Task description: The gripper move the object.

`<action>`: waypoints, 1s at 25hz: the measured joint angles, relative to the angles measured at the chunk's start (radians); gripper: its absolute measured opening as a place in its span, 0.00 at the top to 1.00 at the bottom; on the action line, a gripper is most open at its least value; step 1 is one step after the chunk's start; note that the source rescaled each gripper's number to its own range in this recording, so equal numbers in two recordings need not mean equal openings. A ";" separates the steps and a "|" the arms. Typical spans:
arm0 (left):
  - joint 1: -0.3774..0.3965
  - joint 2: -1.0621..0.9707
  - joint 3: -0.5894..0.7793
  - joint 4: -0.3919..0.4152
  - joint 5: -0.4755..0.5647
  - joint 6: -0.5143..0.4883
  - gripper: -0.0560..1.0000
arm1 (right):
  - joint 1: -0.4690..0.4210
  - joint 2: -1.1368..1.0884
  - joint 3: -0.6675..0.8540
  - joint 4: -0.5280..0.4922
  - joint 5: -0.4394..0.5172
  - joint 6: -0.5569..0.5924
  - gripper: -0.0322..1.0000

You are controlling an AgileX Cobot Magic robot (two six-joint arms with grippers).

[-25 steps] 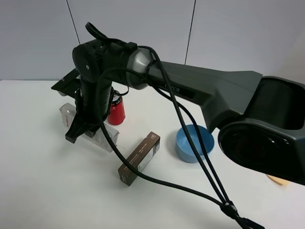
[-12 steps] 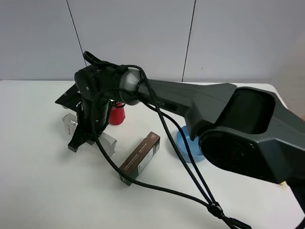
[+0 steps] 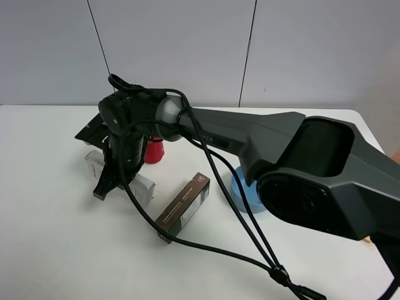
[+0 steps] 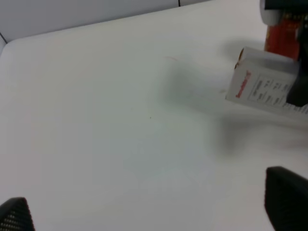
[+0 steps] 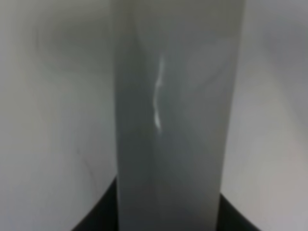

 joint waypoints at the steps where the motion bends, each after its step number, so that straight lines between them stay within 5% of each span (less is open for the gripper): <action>1: 0.000 0.000 0.000 0.000 0.000 0.000 0.00 | 0.000 0.000 0.000 -0.002 -0.001 0.000 0.97; 6: 0.000 0.000 0.000 0.000 0.000 0.000 0.00 | 0.000 0.000 0.000 -0.002 -0.002 0.000 0.94; 19: 0.000 0.000 0.000 0.000 0.000 0.000 0.00 | 0.000 0.011 0.000 -0.002 -0.043 0.001 0.23; 25: 0.000 0.000 0.000 0.000 0.000 0.000 0.00 | 0.001 0.007 0.000 -0.002 -0.050 0.044 0.15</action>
